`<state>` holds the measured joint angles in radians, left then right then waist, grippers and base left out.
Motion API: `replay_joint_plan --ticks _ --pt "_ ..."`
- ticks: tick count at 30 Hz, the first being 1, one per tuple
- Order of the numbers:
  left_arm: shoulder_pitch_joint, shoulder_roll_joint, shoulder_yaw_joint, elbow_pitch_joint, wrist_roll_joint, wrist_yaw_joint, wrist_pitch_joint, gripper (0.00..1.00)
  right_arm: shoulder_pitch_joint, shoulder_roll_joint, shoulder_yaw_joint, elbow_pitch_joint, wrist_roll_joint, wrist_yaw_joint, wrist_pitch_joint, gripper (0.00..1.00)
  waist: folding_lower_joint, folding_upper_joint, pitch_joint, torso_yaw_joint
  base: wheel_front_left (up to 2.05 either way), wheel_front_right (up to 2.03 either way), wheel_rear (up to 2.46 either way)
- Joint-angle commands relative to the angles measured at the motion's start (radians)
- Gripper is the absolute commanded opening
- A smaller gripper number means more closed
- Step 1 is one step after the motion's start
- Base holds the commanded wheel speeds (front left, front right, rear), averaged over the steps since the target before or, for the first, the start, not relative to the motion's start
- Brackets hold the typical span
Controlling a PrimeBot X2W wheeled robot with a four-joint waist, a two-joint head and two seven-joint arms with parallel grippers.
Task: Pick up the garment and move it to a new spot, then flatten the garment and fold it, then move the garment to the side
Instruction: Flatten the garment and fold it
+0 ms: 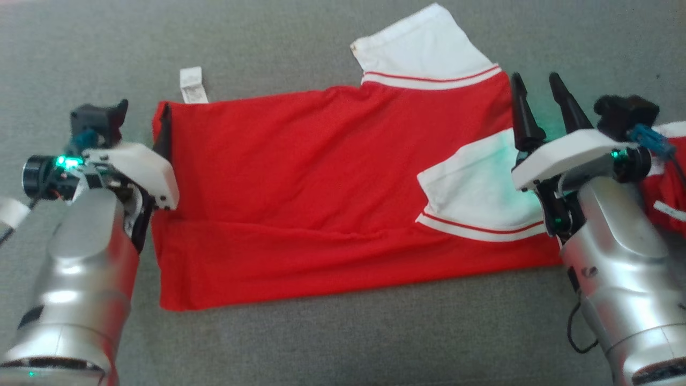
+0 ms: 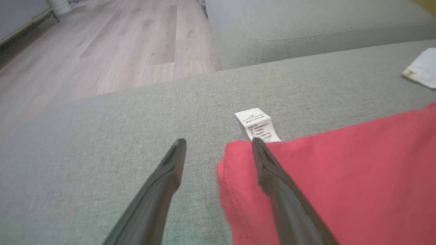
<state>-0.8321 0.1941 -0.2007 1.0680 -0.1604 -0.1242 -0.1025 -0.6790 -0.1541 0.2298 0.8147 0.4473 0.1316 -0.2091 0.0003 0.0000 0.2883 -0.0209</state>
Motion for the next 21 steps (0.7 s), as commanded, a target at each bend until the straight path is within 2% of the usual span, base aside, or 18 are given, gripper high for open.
replay_joint_plan --ticks 1,9,15,17,18,20,21 --pt "-0.055 0.051 0.011 0.002 -0.034 -0.005 0.018 1.0 -0.032 0.001 0.033 -0.025 -0.005 -0.001 -0.003 1.0 -0.0003 0.0 0.038 -0.009 0.0 0.0 0.0" --pt "-0.069 0.054 -0.095 0.007 -0.156 -0.006 0.054 1.0 -0.056 -0.001 0.064 -0.002 0.011 -0.001 -0.017 1.0 -0.0003 0.0 0.061 -0.014 0.0 0.0 0.0" --pt "-0.077 0.093 -0.156 0.019 -0.223 -0.006 0.041 1.0 -0.106 -0.018 0.09 0.018 0.022 -0.001 -0.016 1.0 -0.0003 0.0 0.081 -0.015 0.0 0.0 0.0" --pt "-0.083 0.094 -0.165 0.029 -0.232 -0.006 0.033 0.81 -0.127 -0.024 0.098 0.024 0.023 -0.001 -0.008 1.0 -0.0003 0.0 0.085 -0.012 0.0 0.0 0.0" --pt "-0.085 0.091 -0.169 0.032 -0.24 -0.006 0.03 0.56 -0.137 -0.026 0.102 0.028 0.024 -0.001 -0.005 1.0 -0.0003 0.0 0.086 -0.009 0.0 0.0 0.0" --pt "-0.089 0.086 -0.181 0.036 -0.252 -0.006 0.021 0.15 -0.157 -0.032 0.111 0.036 0.025 -0.001 0.003 1.0 -0.0003 0.0 0.087 -0.002 0.0 0.0 0.0" --pt "-0.091 0.083 -0.186 0.034 -0.259 -0.006 0.011 0.0 -0.166 -0.035 0.115 0.041 0.026 -0.001 0.008 1.0 -0.0003 0.0 0.088 0.002 0.0 0.0 0.0"
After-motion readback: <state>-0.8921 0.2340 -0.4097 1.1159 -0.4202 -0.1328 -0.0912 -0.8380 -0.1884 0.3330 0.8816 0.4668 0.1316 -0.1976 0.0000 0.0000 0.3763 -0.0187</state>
